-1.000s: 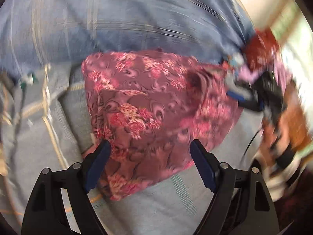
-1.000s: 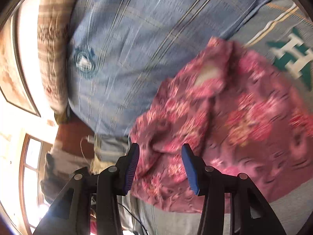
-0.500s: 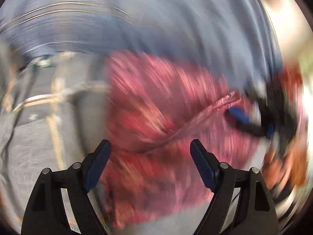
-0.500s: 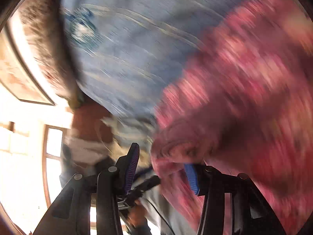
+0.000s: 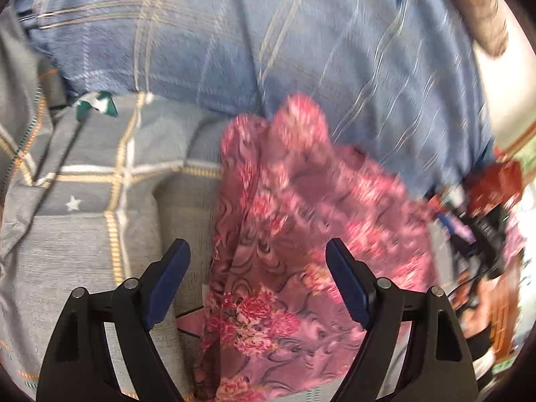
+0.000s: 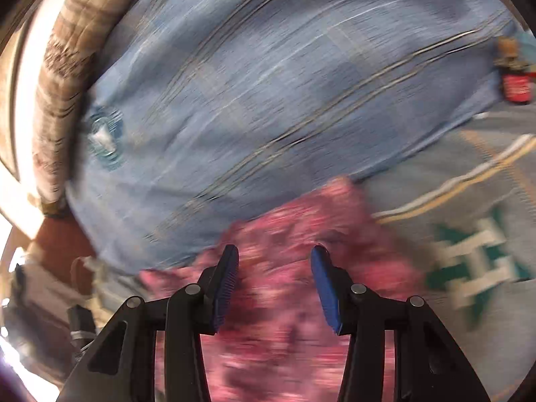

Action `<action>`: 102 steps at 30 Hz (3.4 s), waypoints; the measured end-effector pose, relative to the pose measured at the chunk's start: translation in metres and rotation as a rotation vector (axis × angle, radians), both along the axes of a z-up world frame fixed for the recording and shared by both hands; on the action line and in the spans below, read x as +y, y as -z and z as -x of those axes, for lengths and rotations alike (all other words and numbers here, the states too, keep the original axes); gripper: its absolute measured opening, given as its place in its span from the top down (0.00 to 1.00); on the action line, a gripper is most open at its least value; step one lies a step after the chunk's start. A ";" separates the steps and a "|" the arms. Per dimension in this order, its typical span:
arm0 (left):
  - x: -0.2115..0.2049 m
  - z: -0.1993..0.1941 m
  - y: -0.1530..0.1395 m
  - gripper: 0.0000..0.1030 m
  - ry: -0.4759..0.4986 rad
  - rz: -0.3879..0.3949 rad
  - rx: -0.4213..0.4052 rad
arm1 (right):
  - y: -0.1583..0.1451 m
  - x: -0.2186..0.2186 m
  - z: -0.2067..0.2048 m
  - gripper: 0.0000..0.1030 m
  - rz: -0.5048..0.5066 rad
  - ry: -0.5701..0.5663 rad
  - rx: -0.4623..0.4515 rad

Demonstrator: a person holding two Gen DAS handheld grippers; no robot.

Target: Fold small clothes

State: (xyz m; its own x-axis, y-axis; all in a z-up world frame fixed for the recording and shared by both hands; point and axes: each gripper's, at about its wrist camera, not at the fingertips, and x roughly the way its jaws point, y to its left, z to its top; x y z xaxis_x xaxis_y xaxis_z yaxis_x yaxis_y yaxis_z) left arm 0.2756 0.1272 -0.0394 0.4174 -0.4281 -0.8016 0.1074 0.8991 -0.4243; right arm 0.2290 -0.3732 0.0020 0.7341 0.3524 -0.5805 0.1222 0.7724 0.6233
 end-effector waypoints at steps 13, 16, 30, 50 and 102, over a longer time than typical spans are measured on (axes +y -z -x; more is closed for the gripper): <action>-0.029 -0.013 0.028 0.20 0.022 -0.152 0.011 | 0.038 -0.008 -0.027 0.52 0.266 0.005 0.134; -0.027 -0.015 0.022 0.24 -0.001 -0.091 -0.002 | 0.040 0.002 -0.039 0.58 0.298 -0.007 0.143; -0.055 -0.054 0.029 0.80 0.003 -0.149 -0.006 | 0.041 0.004 -0.056 0.63 0.346 -0.060 0.174; -0.047 -0.039 0.008 0.52 0.047 -0.043 0.001 | 0.038 0.007 -0.080 0.64 0.341 -0.173 0.180; -0.088 -0.033 -0.005 0.87 0.129 -0.380 -0.188 | 0.029 0.010 -0.050 0.88 0.290 -0.214 0.111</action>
State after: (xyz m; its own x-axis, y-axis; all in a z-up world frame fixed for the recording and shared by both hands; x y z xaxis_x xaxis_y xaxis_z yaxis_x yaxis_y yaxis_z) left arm 0.3087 0.0397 -0.0341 0.5332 -0.1761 -0.8275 0.2727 0.9617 -0.0289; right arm 0.2790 -0.3629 -0.0268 0.5888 0.3004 -0.7504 -0.0071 0.9303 0.3668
